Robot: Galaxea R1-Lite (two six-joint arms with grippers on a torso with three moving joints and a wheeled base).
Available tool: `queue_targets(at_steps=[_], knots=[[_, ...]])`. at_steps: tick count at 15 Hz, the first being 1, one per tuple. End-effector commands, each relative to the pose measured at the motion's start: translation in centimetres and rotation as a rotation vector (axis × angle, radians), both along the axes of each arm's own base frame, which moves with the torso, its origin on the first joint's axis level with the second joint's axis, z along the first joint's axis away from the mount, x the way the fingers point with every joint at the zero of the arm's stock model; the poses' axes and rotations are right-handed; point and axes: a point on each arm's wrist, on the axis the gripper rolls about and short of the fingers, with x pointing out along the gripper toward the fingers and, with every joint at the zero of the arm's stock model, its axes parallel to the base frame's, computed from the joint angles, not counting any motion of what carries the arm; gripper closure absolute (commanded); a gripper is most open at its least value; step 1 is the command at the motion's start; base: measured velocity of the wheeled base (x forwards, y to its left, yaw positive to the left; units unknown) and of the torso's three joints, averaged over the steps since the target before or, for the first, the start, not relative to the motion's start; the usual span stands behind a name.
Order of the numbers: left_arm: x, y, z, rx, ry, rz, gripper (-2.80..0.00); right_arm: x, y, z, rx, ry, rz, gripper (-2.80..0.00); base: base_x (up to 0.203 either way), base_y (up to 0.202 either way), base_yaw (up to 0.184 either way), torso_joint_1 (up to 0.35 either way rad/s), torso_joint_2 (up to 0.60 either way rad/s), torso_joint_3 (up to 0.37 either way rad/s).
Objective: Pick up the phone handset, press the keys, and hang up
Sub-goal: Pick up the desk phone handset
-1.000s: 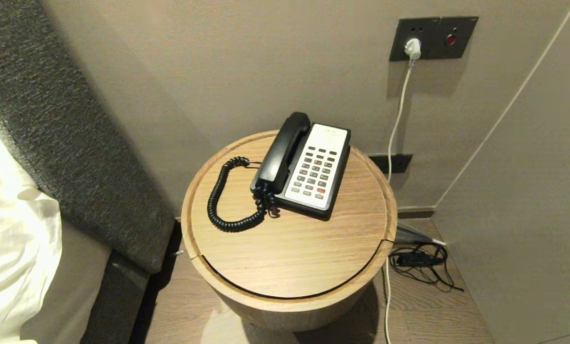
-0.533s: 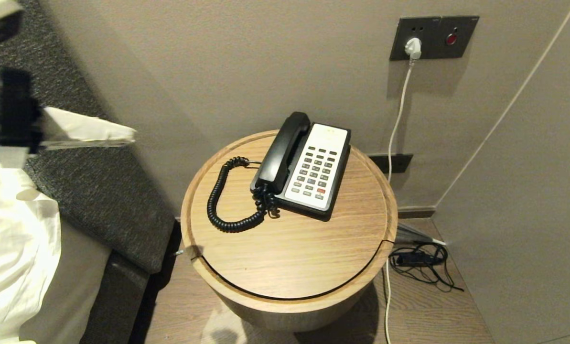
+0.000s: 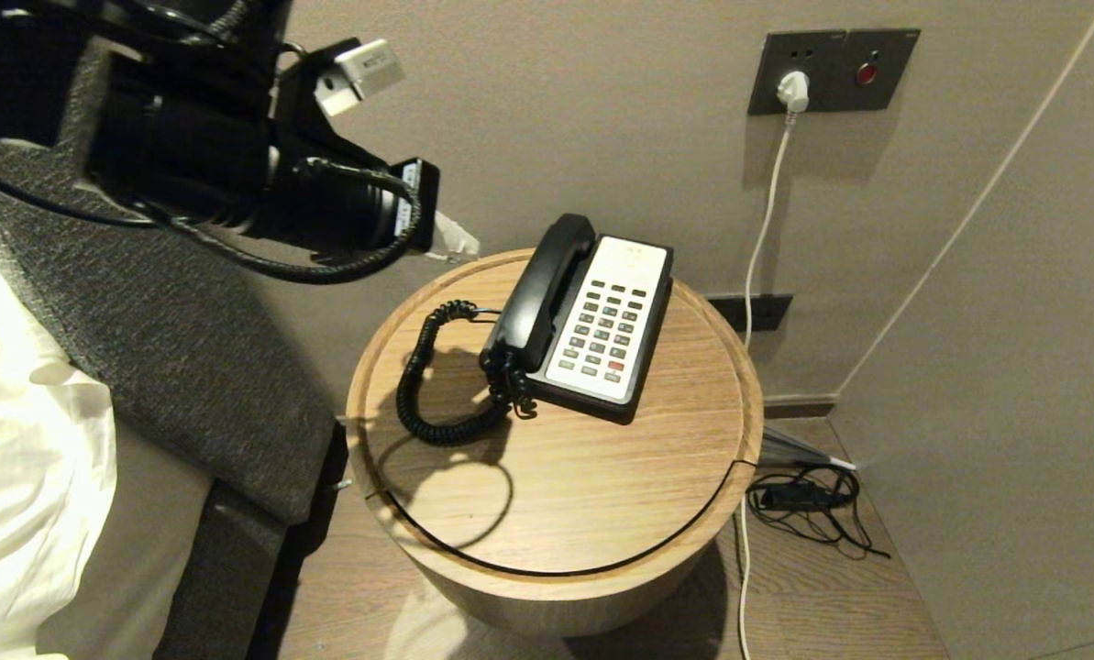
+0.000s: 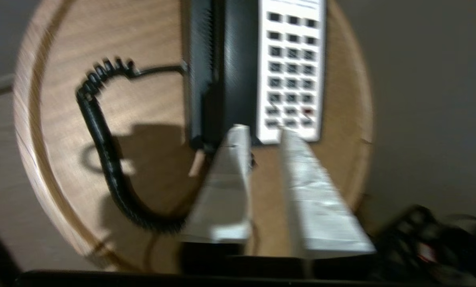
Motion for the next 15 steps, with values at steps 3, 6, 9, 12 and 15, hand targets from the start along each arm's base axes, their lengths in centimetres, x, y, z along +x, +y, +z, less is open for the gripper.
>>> queue_targets(at_steps=[3, 6, 9, 12, 15], knots=[[3.0, -3.9, -3.2, 0.154, -0.015, 0.065, -2.80, 0.0, 0.0, 0.0, -0.001, 0.002, 0.000, 0.00, 0.000, 0.000, 0.000, 0.000, 0.00, 0.000], [4.1, -5.1, -4.0, 0.212, -0.093, 0.119, -2.80, 0.0, 0.0, 0.0, -0.001, 0.002, 0.000, 0.00, 0.000, 0.000, 0.000, 0.000, 0.00, 0.000], [4.8, -6.1, -4.1, 0.192, -0.152, 0.135, -2.80, 0.0, 0.0, 0.0, -0.001, 0.002, 0.000, 0.00, 0.000, 0.000, 0.000, 0.000, 0.00, 0.000], [4.6, -6.9, -4.6, 0.220, -0.157, 0.139, -2.80, 0.0, 0.0, 0.0, -0.001, 0.002, 0.000, 0.00, 0.000, 0.000, 0.000, 0.000, 0.00, 0.000], [4.4, -7.7, -5.0, 0.280, -0.182, 0.146, -2.80, 0.0, 0.0, 0.0, -0.001, 0.002, 0.000, 0.00, 0.000, 0.000, 0.000, 0.000, 0.00, 0.000]])
